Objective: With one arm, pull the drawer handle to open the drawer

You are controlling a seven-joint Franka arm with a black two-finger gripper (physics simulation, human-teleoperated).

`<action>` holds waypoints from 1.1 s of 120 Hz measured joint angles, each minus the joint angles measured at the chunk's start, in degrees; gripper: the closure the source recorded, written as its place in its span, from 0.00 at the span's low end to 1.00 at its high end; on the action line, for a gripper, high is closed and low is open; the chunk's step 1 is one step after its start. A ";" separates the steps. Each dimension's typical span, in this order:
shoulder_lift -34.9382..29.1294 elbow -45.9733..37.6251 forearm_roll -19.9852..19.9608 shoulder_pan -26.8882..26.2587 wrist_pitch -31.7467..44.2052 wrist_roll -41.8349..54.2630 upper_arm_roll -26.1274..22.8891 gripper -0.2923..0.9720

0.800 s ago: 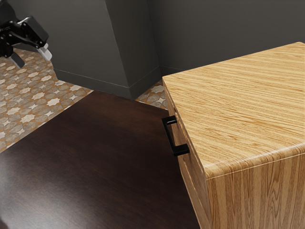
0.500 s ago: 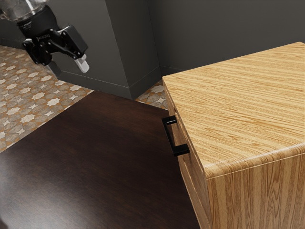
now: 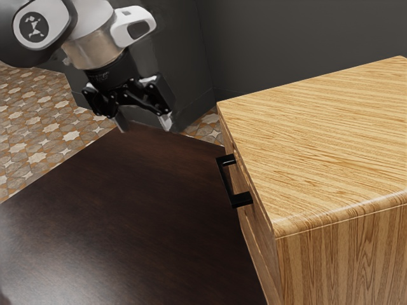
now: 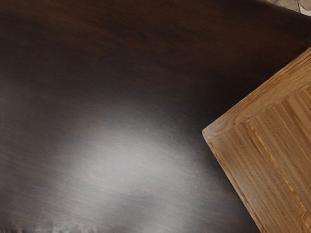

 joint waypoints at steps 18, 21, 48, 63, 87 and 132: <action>-20.29 -0.62 -15.54 46.51 1.47 -1.93 -34.96 0.25; -20.98 -0.10 -17.39 47.62 1.56 -2.22 -36.81 0.25; -31.00 -3.80 -27.95 48.07 0.45 -4.36 -33.70 0.25; -33.57 -5.94 -30.05 43.80 -0.82 -5.20 -28.81 0.25; -35.01 -8.19 -30.69 38.84 -3.08 -6.28 -25.76 0.25; -38.45 -17.63 -30.87 31.16 4.17 -7.70 -21.34 0.25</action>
